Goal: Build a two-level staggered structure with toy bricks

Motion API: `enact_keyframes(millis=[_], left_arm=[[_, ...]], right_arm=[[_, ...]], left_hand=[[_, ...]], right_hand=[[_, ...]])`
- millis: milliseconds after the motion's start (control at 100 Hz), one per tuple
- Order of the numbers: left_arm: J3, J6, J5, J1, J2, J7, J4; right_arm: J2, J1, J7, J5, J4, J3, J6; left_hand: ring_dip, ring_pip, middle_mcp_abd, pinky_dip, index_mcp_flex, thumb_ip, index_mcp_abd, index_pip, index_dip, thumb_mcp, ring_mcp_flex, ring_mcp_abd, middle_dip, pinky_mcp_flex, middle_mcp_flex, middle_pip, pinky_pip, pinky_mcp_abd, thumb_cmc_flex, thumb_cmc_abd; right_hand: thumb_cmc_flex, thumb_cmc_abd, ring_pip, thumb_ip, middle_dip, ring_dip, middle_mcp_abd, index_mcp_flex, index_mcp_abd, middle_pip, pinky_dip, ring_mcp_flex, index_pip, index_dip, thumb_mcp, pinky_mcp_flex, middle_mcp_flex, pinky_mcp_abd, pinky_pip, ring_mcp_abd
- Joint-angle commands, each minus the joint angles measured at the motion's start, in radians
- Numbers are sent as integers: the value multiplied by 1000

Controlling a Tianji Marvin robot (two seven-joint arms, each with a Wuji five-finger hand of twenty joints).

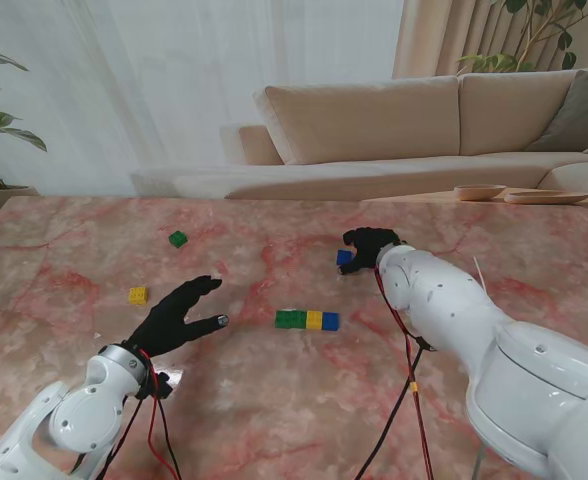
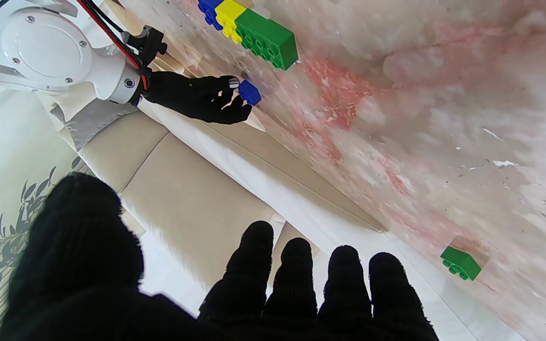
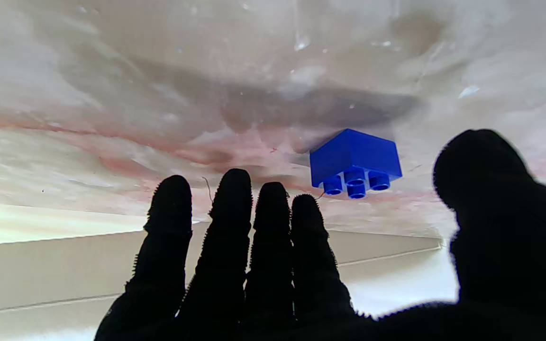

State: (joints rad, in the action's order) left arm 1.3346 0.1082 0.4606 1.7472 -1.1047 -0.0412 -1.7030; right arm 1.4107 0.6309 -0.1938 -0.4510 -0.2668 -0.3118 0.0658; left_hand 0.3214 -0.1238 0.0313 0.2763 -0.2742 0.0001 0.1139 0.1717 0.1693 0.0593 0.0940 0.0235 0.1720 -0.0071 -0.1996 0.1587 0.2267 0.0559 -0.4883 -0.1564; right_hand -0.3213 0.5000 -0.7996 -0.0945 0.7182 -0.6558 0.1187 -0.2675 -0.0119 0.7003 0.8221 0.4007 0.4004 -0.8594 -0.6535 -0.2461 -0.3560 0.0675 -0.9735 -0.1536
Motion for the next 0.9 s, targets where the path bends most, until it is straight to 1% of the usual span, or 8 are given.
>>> enact_keyframes(millis=[0,130,350,450,500,580,640,890], left_arm=[[-1,1,-2,2,1,-3,4],[-1,2,-2,1,1,-7,6],[-2,0,-5,1,3,-13,7],[0,-1,-6,3,3,-17,5],[1,-2,-7,3,3,-18,4],[1,-2,-6,3,3,-19,5],[2,-2,-7,3,4,-21,5],[0,-1,-10,2,5,-27,7]], right_arm=[[3,9,2,3,6,-2,-6],[4,17,-15,1,6,-5,0],[6,26,-17,2,7,-4,11],[7,30,-28,1,7,-3,14],[7,33,-38,-1,7,-3,14],[8,35,-40,-1,7,-3,15],[8,37,-42,-2,7,-2,16],[8,53,-75,-3,7,-13,31]], left_hand=[[-14,31,-17,3,-33,22,-9,-2,15,8,-17,-52,4,-7,11,13,-39,47,-3,35],[-14,31,-18,1,-32,21,-9,-2,15,7,-18,-52,4,-8,11,13,-41,47,-2,35],[-14,32,-16,1,-31,21,-9,-1,15,7,-18,-52,4,-9,12,12,-45,47,-2,36],[-14,32,-16,1,-32,21,-8,-1,15,8,-18,-52,4,-9,11,12,-46,45,-2,38],[-14,32,-16,1,-31,21,-9,-2,15,8,-18,-51,4,-9,11,12,-47,46,-2,39],[-14,32,-18,1,-31,21,-10,-2,15,7,-18,-53,4,-9,11,12,-48,46,-2,39],[-14,32,-16,2,-31,21,-9,-2,15,7,-18,-52,4,-9,11,12,-49,46,-2,39],[-14,33,-16,2,-31,21,-10,-3,15,6,-18,-53,4,-9,12,11,-51,47,-1,42]], right_hand=[[-44,29,-36,-9,24,-25,45,-27,31,26,35,40,33,-38,16,-13,-25,26,-51,-34],[-66,41,-49,-13,24,-30,59,-78,65,32,40,79,66,-65,14,-32,-78,21,-78,-36],[-82,46,-43,-20,21,-28,67,-106,84,28,35,103,85,-78,16,-42,-117,15,-86,-35],[-102,50,-45,-21,23,-28,76,-134,101,34,34,132,102,-83,5,-57,-152,13,-94,-38],[-111,46,-47,-22,24,-29,83,-153,117,38,34,151,116,-85,-7,-68,-176,12,-99,-41],[-113,51,-50,-38,24,-32,97,-209,152,31,30,222,160,-76,-69,-103,-256,7,-122,-45],[-112,53,-44,-46,23,-32,102,-230,163,22,25,249,179,-65,-103,-122,-290,4,-131,-46],[-122,62,-60,-50,29,-41,120,-305,212,32,25,329,251,-61,-143,-162,-386,1,-160,-53]])
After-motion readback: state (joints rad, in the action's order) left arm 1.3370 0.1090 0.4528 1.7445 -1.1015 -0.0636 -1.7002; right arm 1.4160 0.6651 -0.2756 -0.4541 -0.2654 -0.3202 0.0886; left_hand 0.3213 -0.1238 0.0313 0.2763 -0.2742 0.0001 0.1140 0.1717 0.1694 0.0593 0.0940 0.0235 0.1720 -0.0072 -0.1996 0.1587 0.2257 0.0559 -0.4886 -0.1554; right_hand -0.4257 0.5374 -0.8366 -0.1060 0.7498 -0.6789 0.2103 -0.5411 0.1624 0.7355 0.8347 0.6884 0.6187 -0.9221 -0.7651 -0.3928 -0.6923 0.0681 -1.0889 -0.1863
